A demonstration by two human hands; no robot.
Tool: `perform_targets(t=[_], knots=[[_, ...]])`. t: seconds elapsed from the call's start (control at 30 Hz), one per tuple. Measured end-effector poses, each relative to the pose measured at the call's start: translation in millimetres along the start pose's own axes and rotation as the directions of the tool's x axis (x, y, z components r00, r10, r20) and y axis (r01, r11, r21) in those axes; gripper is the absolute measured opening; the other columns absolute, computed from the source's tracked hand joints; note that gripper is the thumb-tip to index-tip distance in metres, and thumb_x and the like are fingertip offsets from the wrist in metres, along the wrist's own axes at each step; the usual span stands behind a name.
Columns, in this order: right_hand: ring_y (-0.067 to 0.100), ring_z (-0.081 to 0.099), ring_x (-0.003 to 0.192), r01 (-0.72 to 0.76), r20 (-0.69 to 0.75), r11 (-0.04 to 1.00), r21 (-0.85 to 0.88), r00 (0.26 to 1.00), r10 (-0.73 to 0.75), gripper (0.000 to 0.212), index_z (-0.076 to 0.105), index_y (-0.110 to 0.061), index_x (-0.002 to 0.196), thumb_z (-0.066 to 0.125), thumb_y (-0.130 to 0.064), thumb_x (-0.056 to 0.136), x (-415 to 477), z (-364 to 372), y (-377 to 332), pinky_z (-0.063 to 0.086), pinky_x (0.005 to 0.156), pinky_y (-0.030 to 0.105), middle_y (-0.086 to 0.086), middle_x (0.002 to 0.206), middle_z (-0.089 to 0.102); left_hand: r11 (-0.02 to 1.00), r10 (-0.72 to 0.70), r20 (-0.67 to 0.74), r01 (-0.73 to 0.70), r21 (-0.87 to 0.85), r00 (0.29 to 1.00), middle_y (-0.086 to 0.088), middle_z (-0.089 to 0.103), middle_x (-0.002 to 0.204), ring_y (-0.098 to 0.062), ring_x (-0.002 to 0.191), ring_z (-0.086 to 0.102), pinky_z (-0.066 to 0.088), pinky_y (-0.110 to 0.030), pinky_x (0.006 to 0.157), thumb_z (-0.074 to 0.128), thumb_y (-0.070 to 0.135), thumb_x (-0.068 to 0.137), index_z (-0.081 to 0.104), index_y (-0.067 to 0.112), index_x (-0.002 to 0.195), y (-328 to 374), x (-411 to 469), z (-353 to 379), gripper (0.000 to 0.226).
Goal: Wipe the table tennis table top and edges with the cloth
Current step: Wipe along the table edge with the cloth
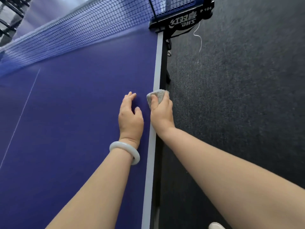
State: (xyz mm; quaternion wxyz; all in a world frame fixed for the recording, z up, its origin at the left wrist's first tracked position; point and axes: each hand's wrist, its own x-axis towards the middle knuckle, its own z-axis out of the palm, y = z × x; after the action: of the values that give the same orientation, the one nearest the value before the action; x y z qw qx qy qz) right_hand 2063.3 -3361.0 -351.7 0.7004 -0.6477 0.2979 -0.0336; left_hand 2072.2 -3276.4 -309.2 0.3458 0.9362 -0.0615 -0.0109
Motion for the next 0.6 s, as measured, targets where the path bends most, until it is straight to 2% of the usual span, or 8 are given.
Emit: perform_targets(t=[0.13, 0.23, 0.3, 0.37, 0.43, 0.5, 0.57, 0.6], knots=[[0.033, 0.049, 0.127, 0.004, -0.013, 1.0, 0.02, 1.0, -0.004, 0.056, 0.034, -0.009, 0.149, 0.038, -0.043, 0.105, -0.6, -0.1, -1.2, 0.042, 0.107, 0.05, 0.017, 0.145, 0.041, 0.949, 0.129, 0.138, -0.162, 0.271, 0.982, 0.001, 0.027, 0.161, -0.011, 0.15, 0.017, 0.02, -0.038, 0.123, 0.044, 0.018, 0.102, 0.036, 0.016, 0.151, -25.8, -83.0, -23.2, 0.049], [0.033, 0.047, 0.131, -0.017, 0.001, 0.999, 0.032, 1.0, 0.017, 0.055, 0.034, -0.01, 0.15, 0.038, -0.042, 0.106, 2.1, -2.2, 0.3, 0.04, 0.11, 0.05, 0.016, 0.148, 0.04, 0.896, 0.114, 0.206, -0.19, 0.401, 0.972, 0.008, 0.012, 0.165, -0.003, 0.151, 0.002, 0.013, -0.04, 0.125, 0.025, 0.035, 0.103, 0.021, 0.027, 0.156, -56.1, -135.2, -45.1, 0.053], [0.033, 0.043, 0.135, -0.018, -0.001, 0.999, 0.04, 1.0, 0.018, 0.055, 0.03, -0.012, 0.152, 0.038, -0.04, 0.106, -2.9, -1.5, 2.9, 0.037, 0.112, 0.049, 0.015, 0.151, 0.037, 0.895, 0.097, 0.197, -0.172, 0.412, 0.976, 0.011, 0.005, 0.165, -0.003, 0.151, -0.004, 0.007, -0.041, 0.125, 0.015, 0.04, 0.101, 0.015, 0.03, 0.156, -68.9, -149.3, -48.1, 0.056], [0.029, 0.035, 0.143, 0.023, -0.013, 0.998, 0.058, 1.0, -0.022, 0.059, 0.022, -0.015, 0.157, 0.039, -0.038, 0.106, -29.3, 0.9, 16.1, 0.031, 0.117, 0.046, 0.012, 0.158, 0.031, 0.891, 0.109, 0.176, -0.174, 0.419, 0.978, 0.009, 0.006, 0.165, -0.004, 0.151, -0.002, 0.006, -0.041, 0.125, 0.012, 0.039, 0.101, 0.016, 0.027, 0.156, -72.2, -152.5, -44.5, 0.057], [0.014, 0.019, 0.151, 0.09, -0.017, 0.99, 0.112, 0.996, -0.089, 0.065, 0.008, -0.024, 0.16, 0.04, -0.039, 0.106, -86.1, 4.2, 41.1, 0.021, 0.123, 0.038, 0.001, 0.166, 0.018, 0.893, 0.128, 0.172, -0.189, 0.408, 0.977, 0.007, 0.01, 0.165, -0.005, 0.152, 0.0, 0.007, -0.042, 0.125, 0.015, 0.036, 0.102, 0.02, 0.023, 0.156, -72.0, -152.6, -43.8, 0.056], [-0.002, 0.005, 0.151, 0.165, -0.014, 0.973, 0.159, 0.986, -0.164, 0.066, 0.001, -0.039, 0.158, 0.04, -0.045, 0.105, -153.9, 7.7, 68.8, 0.012, 0.124, 0.029, -0.016, 0.167, 0.005, 0.903, 0.131, 0.174, -0.19, 0.385, 0.976, 0.006, 0.012, 0.165, -0.006, 0.152, 0.002, 0.008, -0.043, 0.125, 0.017, 0.034, 0.102, 0.023, 0.021, 0.156, -72.5, -151.3, -45.2, 0.056], [-0.007, 0.0, 0.15, 0.176, -0.002, 0.97, 0.168, 0.984, -0.179, 0.062, -0.002, -0.056, 0.15, 0.036, -0.054, 0.102, -198.7, 10.7, 86.1, 0.009, 0.123, 0.025, -0.029, 0.163, 0.0, 0.911, 0.124, 0.17, -0.18, 0.371, 0.978, 0.006, 0.013, 0.165, -0.005, 0.152, 0.002, 0.008, -0.043, 0.125, 0.016, 0.035, 0.102, 0.024, 0.02, 0.155, -72.2, -150.9, -46.5, 0.056], [-0.007, 0.0, 0.15, 0.157, 0.002, 0.973, 0.172, 0.987, -0.16, 0.061, -0.002, -0.058, 0.148, 0.035, -0.059, 0.1, -202.7, 11.4, 87.5, 0.009, 0.124, 0.027, -0.03, 0.162, -0.001, 0.913, 0.124, 0.167, -0.178, 0.367, 0.978, 0.006, 0.013, 0.164, -0.005, 0.151, 0.002, 0.008, -0.043, 0.125, 0.015, 0.036, 0.102, 0.024, 0.02, 0.155, -71.3, -151.2, -46.8, 0.056]])
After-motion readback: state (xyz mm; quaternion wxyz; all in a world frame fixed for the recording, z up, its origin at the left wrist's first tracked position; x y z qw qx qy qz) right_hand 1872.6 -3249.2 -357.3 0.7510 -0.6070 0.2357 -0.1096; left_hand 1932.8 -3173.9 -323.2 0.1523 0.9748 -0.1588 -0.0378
